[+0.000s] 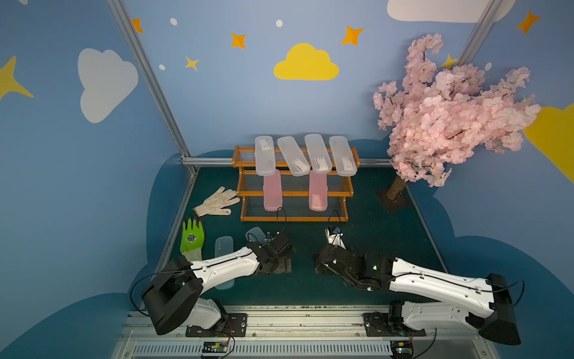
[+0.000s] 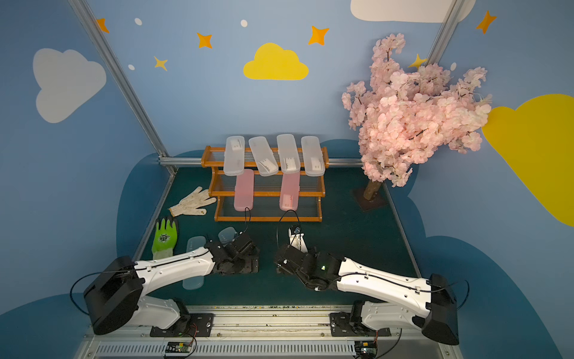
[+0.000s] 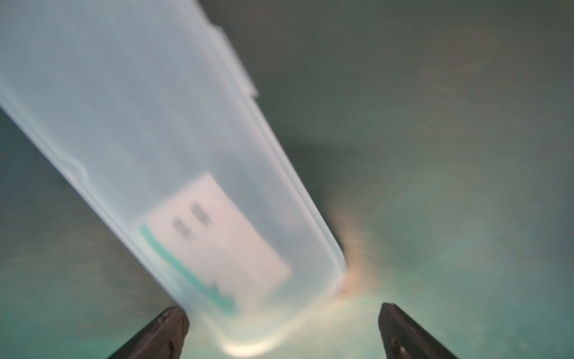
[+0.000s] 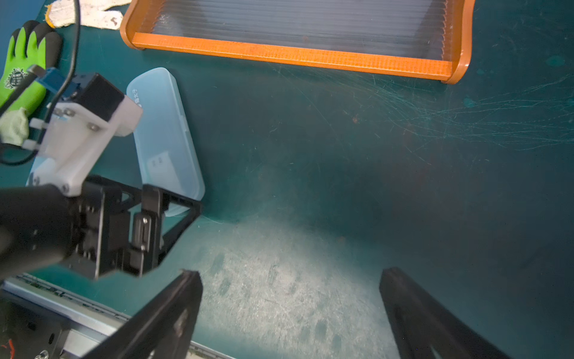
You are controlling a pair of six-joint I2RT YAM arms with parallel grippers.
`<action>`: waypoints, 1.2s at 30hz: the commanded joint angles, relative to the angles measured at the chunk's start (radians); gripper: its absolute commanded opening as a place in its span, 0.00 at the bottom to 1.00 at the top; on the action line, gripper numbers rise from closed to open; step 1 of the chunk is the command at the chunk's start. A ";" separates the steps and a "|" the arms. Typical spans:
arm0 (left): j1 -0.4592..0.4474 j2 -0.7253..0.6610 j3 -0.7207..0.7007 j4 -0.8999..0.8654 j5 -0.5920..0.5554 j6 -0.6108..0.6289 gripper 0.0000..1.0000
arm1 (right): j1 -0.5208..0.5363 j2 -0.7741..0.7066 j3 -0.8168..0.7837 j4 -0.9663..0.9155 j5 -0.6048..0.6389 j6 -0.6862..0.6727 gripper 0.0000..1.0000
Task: Place the pencil cases on the shelf according to color
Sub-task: Move the pencil case to the center of the board.
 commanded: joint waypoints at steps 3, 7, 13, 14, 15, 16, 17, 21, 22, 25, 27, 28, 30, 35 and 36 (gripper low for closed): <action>-0.019 -0.091 0.051 -0.156 -0.178 -0.115 1.00 | 0.003 -0.010 -0.027 0.042 0.009 -0.055 0.97; 0.038 -0.283 0.016 -0.271 -0.308 -0.105 1.00 | -0.018 0.063 -0.011 0.154 -0.121 -0.177 0.98; 0.334 -0.534 -0.095 -0.348 -0.239 -0.001 1.00 | -0.030 0.361 0.199 0.111 -0.239 -0.203 0.98; 0.389 -0.566 -0.114 -0.348 -0.213 0.014 1.00 | -0.032 0.426 0.257 0.083 -0.249 -0.210 0.98; 0.431 -0.590 -0.131 -0.343 -0.188 0.030 1.00 | -0.033 0.492 0.305 0.060 -0.259 -0.220 0.98; 0.462 -0.603 -0.143 -0.342 -0.171 0.039 1.00 | -0.035 0.551 0.355 0.043 -0.269 -0.228 0.98; 0.495 -0.610 -0.154 -0.342 -0.153 0.044 1.00 | -0.038 0.623 0.422 0.016 -0.294 -0.259 0.99; 0.580 -0.585 -0.182 -0.333 -0.106 0.054 1.00 | -0.052 0.831 0.647 -0.072 -0.399 -0.332 0.98; 0.601 -0.572 -0.188 -0.325 -0.098 0.063 1.00 | -0.055 0.865 0.682 -0.070 -0.420 -0.342 0.98; 0.638 -0.535 -0.195 -0.299 -0.080 0.075 1.00 | -0.066 0.942 0.757 -0.071 -0.458 -0.353 0.98; 0.660 -0.506 -0.200 -0.279 -0.074 0.078 1.00 | -0.073 0.982 0.802 -0.084 -0.472 -0.362 0.98; 0.671 -0.491 -0.204 -0.266 -0.069 0.082 1.00 | -0.076 1.000 0.822 -0.092 -0.473 -0.365 0.98; 0.691 -0.473 -0.212 -0.245 -0.063 0.087 1.00 | -0.081 1.038 0.856 -0.114 -0.466 -0.365 0.99; 0.742 -0.429 -0.240 -0.172 -0.020 0.112 1.00 | -0.092 1.083 0.876 -0.120 -0.452 -0.361 0.98; 0.746 -0.418 -0.242 -0.161 -0.011 0.116 1.00 | -0.092 1.087 0.874 -0.118 -0.446 -0.359 0.98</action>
